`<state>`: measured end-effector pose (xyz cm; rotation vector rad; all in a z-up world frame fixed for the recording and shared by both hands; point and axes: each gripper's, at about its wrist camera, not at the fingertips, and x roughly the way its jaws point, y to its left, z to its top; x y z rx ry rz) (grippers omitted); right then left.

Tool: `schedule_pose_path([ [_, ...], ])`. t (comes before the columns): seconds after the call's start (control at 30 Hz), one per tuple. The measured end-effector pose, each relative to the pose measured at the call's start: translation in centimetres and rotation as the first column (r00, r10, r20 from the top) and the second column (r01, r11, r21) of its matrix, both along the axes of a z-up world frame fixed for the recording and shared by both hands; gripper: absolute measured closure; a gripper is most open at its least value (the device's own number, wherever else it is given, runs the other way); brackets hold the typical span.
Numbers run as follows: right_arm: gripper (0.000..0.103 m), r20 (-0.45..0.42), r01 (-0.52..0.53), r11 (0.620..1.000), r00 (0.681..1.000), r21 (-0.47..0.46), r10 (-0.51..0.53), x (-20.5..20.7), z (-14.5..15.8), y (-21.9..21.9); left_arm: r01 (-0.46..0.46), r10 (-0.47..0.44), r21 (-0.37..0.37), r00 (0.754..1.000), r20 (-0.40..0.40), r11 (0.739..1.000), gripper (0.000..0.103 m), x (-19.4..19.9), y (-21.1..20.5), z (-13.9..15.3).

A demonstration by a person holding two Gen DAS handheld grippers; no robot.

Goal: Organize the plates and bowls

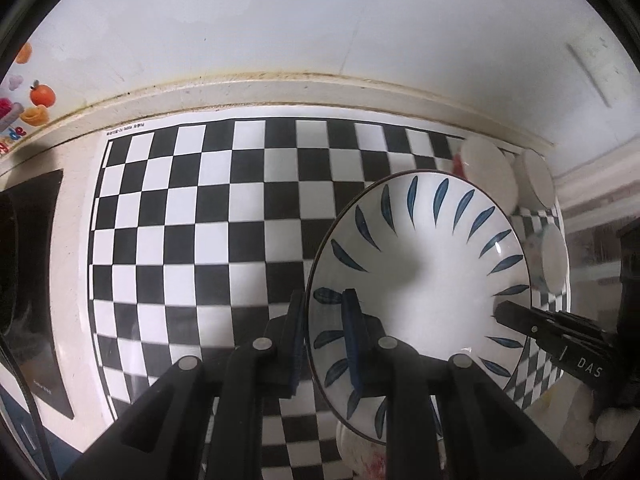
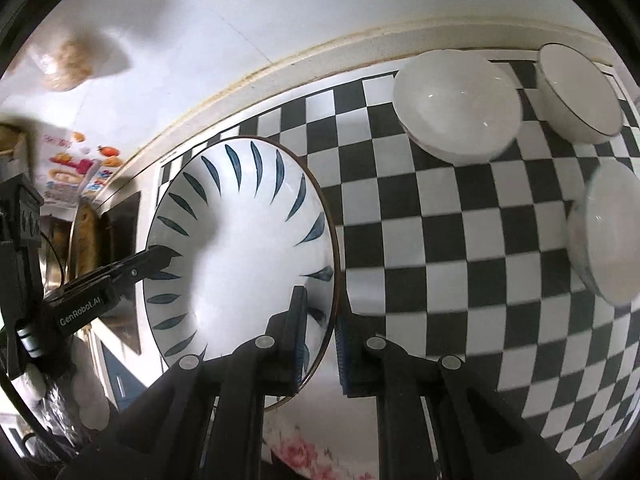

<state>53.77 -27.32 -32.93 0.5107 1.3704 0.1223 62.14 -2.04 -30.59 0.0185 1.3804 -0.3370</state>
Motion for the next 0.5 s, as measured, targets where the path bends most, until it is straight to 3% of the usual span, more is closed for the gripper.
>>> schedule_pose_path([
  [0.27, 0.089, 0.011, -0.004, 1.000, 1.000, 0.015, 0.003, -5.8, 1.6, -1.5, 0.025, -0.025, -0.013, 1.000, -0.017, 1.000, 0.087, -4.6, -1.6, 0.1],
  [0.5, 0.090, -0.020, 0.000, 1.000, 1.000, 0.016, 0.000, -10.4, 0.5, -2.6, 0.062, -0.061, 0.010, 0.996, -0.072, 0.998, 0.087, -7.9, -3.0, -2.0],
])
